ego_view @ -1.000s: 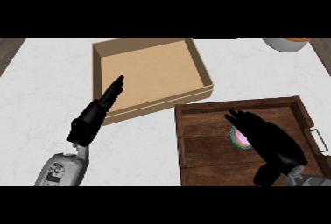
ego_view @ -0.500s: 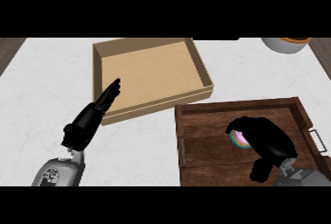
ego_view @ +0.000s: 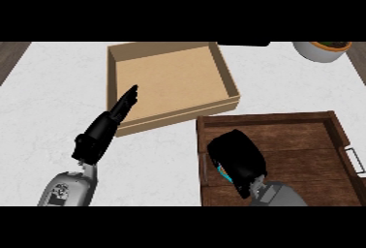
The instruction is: Pick the cupcake from the tray and place it in the cardboard box
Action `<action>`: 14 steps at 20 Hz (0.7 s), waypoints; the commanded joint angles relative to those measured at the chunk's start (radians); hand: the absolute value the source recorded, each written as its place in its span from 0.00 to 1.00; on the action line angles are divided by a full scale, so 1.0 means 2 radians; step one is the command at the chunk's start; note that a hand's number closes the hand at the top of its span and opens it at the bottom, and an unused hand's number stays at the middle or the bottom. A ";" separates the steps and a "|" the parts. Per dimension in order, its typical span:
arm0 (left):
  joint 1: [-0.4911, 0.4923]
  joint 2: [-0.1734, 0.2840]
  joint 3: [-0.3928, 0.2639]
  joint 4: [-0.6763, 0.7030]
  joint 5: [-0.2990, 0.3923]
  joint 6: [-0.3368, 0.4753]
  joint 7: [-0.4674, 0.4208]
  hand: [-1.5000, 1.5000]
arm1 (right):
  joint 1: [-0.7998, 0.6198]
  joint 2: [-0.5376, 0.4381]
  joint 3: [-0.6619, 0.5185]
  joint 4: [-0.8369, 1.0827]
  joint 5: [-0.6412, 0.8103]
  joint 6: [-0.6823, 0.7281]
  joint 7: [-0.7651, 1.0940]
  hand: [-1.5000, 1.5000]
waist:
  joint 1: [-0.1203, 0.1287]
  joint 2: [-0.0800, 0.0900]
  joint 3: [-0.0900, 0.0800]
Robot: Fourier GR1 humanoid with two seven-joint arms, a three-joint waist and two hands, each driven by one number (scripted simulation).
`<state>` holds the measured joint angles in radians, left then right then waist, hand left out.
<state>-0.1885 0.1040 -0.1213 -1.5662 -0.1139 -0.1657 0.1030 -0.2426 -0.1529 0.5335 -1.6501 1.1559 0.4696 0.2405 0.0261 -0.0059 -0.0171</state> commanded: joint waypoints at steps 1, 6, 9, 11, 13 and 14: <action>-0.029 -0.019 -0.011 0.019 -0.009 0.009 0.000 0.50 | -0.041 0.073 0.094 0.051 -0.012 -0.053 0.085 1.00 | 0.010 0.008 0.009; -0.020 -0.008 -0.004 0.020 -0.006 0.000 -0.008 0.50 | -0.112 0.074 0.141 0.076 -0.025 -0.136 0.155 1.00 | 0.009 0.006 0.009; 0.005 -0.009 -0.006 0.004 -0.012 0.007 -0.006 0.50 | -0.132 0.075 0.167 0.087 -0.007 -0.187 0.179 1.00 | 0.000 0.004 0.009; -0.008 -0.008 -0.001 0.026 -0.023 0.015 -0.023 0.50 | -0.172 0.075 0.162 0.048 -0.035 -0.159 0.213 1.00 | -0.002 0.004 0.008; -0.004 0.011 0.018 0.007 0.002 -0.009 -0.008 0.50 | -0.181 0.076 0.159 0.033 -0.049 -0.165 0.212 1.00 | -0.004 0.003 0.008; 0.001 0.009 0.016 0.012 0.006 -0.013 -0.014 0.50 | -0.194 0.076 0.198 -0.002 -0.068 -0.158 0.263 1.00 | 0.000 0.002 0.008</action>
<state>-0.1974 0.1023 -0.1110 -1.5420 -0.1249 -0.1665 0.0846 -0.5553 -0.0223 0.8486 -1.5673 1.0893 0.1701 0.6372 0.0224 -0.0004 -0.0028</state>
